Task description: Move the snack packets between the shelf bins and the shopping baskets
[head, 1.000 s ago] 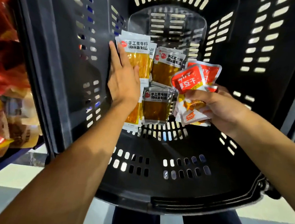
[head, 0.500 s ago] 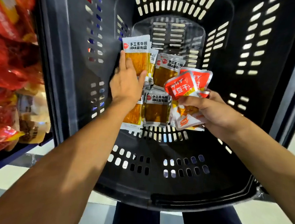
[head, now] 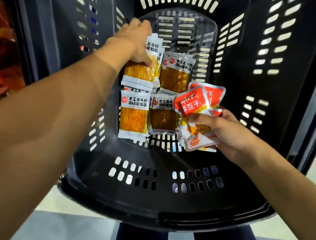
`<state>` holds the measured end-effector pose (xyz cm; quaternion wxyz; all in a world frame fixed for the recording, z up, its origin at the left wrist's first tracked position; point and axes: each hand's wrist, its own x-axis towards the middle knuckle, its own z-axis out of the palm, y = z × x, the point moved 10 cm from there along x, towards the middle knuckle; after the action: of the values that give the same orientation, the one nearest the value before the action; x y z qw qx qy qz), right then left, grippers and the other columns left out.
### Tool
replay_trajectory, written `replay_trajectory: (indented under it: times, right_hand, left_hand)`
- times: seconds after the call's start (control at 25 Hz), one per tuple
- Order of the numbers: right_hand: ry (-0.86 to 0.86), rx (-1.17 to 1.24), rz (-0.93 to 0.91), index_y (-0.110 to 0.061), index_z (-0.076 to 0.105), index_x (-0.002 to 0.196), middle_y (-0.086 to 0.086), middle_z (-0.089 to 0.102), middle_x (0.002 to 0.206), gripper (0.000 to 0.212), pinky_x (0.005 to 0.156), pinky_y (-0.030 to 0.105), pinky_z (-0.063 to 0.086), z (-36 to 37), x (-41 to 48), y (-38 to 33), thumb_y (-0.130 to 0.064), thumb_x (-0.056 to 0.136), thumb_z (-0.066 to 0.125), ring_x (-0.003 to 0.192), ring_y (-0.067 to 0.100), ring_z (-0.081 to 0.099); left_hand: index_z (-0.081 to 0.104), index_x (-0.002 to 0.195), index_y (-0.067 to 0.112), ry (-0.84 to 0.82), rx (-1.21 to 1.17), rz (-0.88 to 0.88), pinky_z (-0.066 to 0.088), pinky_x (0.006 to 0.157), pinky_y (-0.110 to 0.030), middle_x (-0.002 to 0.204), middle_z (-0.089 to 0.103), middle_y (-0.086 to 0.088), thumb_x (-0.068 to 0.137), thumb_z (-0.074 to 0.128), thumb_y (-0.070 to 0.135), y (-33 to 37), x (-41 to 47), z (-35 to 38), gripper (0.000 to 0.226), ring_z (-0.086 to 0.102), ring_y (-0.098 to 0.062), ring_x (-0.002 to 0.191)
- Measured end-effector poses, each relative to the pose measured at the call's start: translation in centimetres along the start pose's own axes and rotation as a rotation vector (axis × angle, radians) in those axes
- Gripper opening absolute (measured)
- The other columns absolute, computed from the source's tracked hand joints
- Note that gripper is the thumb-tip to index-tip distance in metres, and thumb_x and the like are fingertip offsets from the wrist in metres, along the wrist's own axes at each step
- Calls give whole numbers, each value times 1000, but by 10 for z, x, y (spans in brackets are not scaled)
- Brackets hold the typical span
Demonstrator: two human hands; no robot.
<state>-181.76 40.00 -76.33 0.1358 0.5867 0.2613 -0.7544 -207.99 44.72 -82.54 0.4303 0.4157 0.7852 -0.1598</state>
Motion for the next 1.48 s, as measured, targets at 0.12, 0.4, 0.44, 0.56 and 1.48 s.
replay_trajectory:
  times: [0.12, 0.4, 0.44, 0.56, 1.48]
  right_hand:
    - [7, 6, 34, -9, 56, 119, 12, 70, 105, 46, 87, 44, 53, -1, 0, 5, -10, 75, 70, 95, 30, 68]
    - [-5, -21, -24, -9, 60, 113, 13, 69, 104, 37, 84, 42, 54, 6, 0, -14, -7, 77, 68, 94, 29, 68]
    - [-7, -25, -31, -8, 60, 113, 13, 69, 104, 37, 84, 42, 54, 8, 0, -17, -6, 77, 68, 93, 29, 68]
    - [-8, -14, -49, -5, 59, 115, 13, 69, 103, 39, 85, 42, 54, 9, 1, -23, -4, 77, 68, 92, 29, 68]
    - [-9, 127, 36, -6, 62, 109, 14, 71, 95, 39, 70, 31, 56, -2, -15, 13, -6, 71, 69, 79, 25, 68]
  left_hand:
    - [45, 132, 14, 8, 12, 21, 37, 103, -50, 132, 49, -14, 58, 86, 44, -1, 4, 4, 90, 44, -36, 123]
    - [46, 130, 14, 218, 11, 64, 35, 101, -44, 128, 51, -13, 58, 85, 45, 1, -24, -12, 88, 41, -31, 123]
    - [48, 127, 13, 203, 23, 68, 36, 100, -45, 126, 52, -14, 57, 85, 47, 2, -24, -12, 87, 42, -32, 122]
    - [62, 105, 15, 68, 27, 94, 44, 88, -43, 111, 61, -13, 54, 86, 49, 7, -24, -12, 66, 53, -36, 110]
    - [26, 143, 5, 115, 609, 397, -1, 115, -58, 146, 29, -19, 84, 45, 66, 72, 6, 54, 87, 19, -36, 139]
